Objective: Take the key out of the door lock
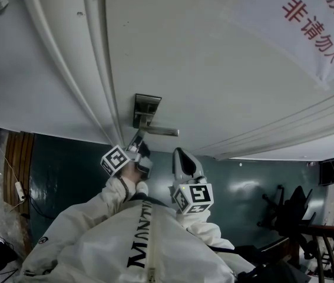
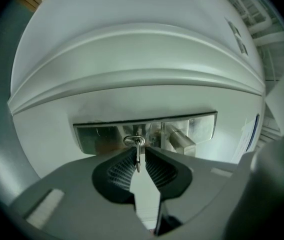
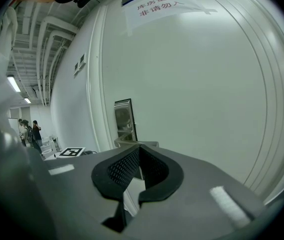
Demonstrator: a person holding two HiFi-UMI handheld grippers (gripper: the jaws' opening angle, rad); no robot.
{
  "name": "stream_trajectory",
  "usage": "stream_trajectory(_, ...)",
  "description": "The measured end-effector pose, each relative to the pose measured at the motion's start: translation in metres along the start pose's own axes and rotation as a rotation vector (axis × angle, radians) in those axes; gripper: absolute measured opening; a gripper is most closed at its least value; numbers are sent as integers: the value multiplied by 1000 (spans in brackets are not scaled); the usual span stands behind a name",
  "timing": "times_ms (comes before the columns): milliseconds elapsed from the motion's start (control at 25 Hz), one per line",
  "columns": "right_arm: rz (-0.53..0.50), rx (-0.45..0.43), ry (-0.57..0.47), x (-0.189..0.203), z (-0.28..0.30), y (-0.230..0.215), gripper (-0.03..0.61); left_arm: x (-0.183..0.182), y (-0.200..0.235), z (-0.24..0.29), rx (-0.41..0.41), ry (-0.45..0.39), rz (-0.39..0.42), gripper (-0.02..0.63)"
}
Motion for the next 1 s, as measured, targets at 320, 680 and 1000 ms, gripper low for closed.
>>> stream_trajectory(320,4,-2,1,2,0,-1,0,-1,1,2,-14,-4,-12,34)
stream_trajectory(680,8,-9,1,2,0,-1,1,-2,1,1,-22,-1,-3,26)
stream_trajectory(1000,11,-6,6,3,-1,-4,0,0,2,2,-12,-13,-3,25)
Point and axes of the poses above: the fingertips, and each gripper's own axes: z forward along the fingers, y to its left, x out of its underside, the point moved 10 cm from there along -z, backward along the fingers, and after that the axes turned 14 degrees about y, right-handed, at the moved point
